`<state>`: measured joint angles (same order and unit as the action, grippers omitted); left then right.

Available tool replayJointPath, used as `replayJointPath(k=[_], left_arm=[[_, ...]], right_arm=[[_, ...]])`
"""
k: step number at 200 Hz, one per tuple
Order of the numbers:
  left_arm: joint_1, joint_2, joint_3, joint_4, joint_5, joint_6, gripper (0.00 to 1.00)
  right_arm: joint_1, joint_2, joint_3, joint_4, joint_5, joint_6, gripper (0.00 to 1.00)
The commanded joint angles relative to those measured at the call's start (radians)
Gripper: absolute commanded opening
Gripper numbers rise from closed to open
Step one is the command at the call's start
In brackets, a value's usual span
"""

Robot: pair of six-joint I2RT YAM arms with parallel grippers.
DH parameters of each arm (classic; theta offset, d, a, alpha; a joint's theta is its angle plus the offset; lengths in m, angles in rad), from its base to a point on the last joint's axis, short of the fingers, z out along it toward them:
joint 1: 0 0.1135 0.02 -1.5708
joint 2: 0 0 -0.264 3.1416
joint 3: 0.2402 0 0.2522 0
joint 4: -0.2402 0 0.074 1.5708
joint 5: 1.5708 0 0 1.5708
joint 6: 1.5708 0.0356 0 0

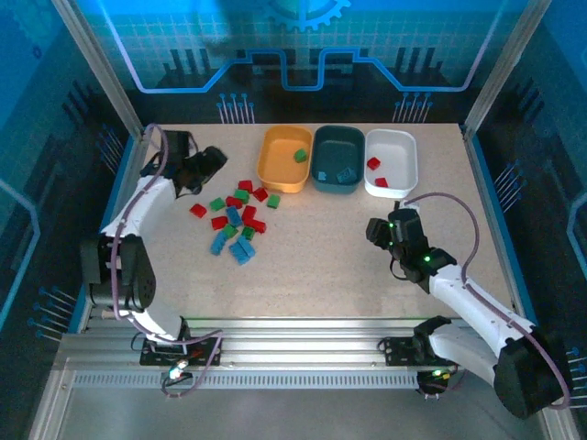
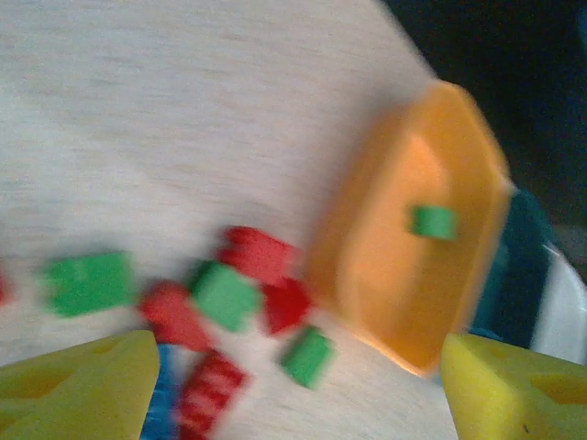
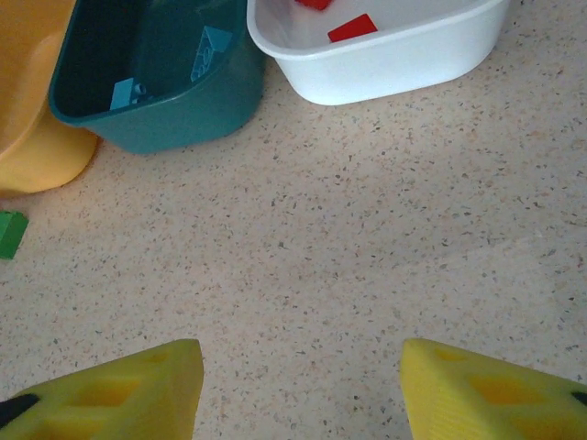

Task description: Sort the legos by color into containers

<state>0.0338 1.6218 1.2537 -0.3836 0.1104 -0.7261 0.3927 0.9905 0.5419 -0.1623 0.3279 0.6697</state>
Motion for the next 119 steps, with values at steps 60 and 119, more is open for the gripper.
replayJointPath(k=[60, 119], left_arm=[[0.009, 0.293, 0.106, -0.232, -0.100, 0.026, 0.70], [-0.014, 0.402, 0.206, -0.268, -0.118, 0.029, 0.69]], right_arm=[[0.011, 0.015, 0.011, 0.020, -0.029, -0.019, 0.60], [0.012, 0.014, 0.013, 0.020, -0.038, -0.019, 0.60]])
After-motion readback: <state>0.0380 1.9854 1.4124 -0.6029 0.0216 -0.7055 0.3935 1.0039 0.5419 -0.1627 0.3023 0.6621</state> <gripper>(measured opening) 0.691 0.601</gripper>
